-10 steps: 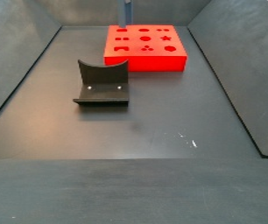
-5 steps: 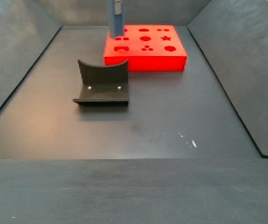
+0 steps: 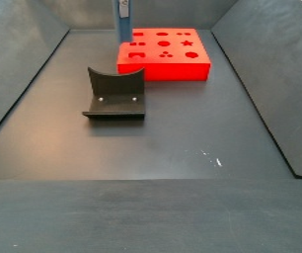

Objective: Insert the arch object.

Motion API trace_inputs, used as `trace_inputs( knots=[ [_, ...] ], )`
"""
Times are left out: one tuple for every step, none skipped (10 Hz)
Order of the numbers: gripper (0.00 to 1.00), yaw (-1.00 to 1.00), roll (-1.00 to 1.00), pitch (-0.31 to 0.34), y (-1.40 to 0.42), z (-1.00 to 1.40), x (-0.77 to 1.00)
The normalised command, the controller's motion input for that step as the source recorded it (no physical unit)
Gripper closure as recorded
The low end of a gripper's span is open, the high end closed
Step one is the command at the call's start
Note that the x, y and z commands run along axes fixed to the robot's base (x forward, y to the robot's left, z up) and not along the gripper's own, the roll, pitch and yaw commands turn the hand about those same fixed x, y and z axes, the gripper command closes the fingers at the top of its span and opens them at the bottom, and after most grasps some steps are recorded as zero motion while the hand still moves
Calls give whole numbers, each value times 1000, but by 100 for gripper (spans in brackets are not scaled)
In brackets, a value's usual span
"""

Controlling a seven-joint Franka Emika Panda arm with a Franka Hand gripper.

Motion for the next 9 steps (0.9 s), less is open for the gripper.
trace_inputs(
  knots=[
    [100,-966,-100,-170,0,0,0],
    [100,-957,-99,-189,0,-14,3],
    [100,-966,-97,-214,0,-86,0],
    [100,-954,-100,-239,0,-160,0],
    [100,-651,-84,-204,169,-300,-177],
    [100,-263,-76,-96,186,-103,-211],
    [100,-97,0,0,114,-6,-157],
    [100,-34,-39,0,160,-57,-174],
    [100,-9,-40,0,111,-46,-320]
  ],
)
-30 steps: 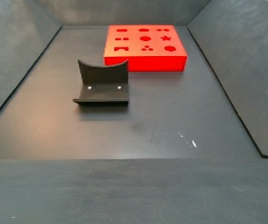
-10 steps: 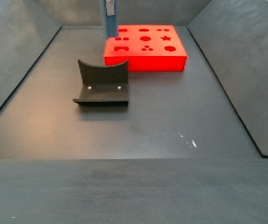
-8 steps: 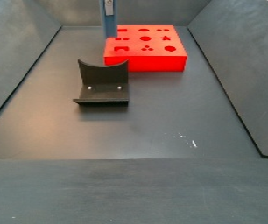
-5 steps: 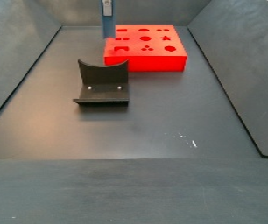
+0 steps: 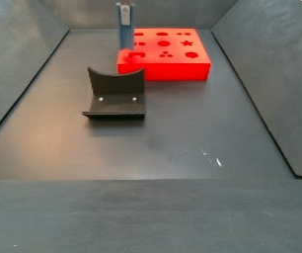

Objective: Insert the arch object.

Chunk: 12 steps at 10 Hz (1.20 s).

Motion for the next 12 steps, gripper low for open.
trace_inputs(
  knots=[
    [100,-97,-30,0,40,-63,-391],
    [100,-160,0,0,14,-143,-300],
    [100,-146,0,64,0,-117,-97],
    [100,-134,-76,23,-60,-77,23],
    [100,-74,-74,13,0,-143,243],
    [100,-69,-70,0,0,-146,146],
    [100,-131,-63,0,0,-137,0],
    [100,-186,-86,0,0,-160,-20],
    [100,-177,-80,17,0,-177,-166],
    [100,-100,-64,14,0,-66,-271],
    [100,-120,-133,0,-66,-97,-97],
    [100,-103,-101,0,-26,-157,-40]
  ],
)
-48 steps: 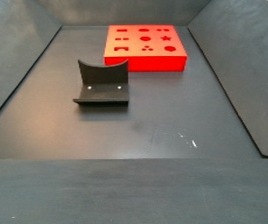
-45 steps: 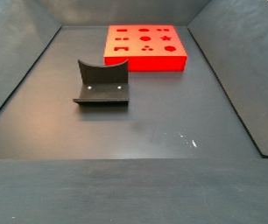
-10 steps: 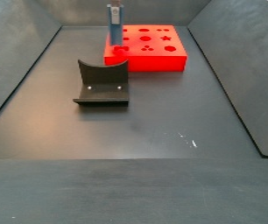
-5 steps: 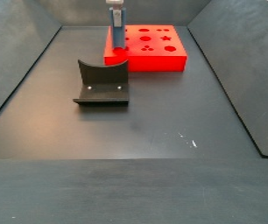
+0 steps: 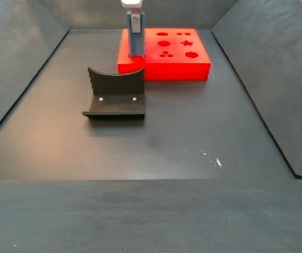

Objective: Insert the arch object.

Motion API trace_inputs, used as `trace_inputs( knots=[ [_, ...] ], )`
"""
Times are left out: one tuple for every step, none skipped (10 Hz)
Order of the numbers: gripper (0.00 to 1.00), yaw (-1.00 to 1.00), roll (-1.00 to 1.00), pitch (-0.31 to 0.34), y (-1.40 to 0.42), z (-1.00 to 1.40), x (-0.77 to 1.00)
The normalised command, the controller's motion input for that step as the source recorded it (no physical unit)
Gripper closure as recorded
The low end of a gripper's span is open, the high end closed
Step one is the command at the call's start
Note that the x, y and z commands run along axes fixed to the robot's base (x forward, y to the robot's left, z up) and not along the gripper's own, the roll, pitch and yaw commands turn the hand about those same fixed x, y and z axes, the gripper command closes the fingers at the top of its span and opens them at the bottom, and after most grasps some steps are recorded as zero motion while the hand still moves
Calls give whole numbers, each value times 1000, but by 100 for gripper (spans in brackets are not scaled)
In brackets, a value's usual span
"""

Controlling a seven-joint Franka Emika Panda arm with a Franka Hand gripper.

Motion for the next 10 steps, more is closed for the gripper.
trace_inputs(
  knots=[
    [100,0,-70,0,-34,-226,0],
    [100,0,-57,-4,0,-360,137],
    [100,71,-14,-17,0,-474,143],
    [100,69,-13,-40,0,-569,140],
    [100,14,0,-36,0,-557,60],
    [100,0,0,-34,0,-546,0],
    [100,0,-6,-37,0,-440,129],
    [100,0,-9,-23,0,-329,160],
    [100,0,0,-14,0,-263,49],
    [100,0,0,0,0,0,0]
  ],
)
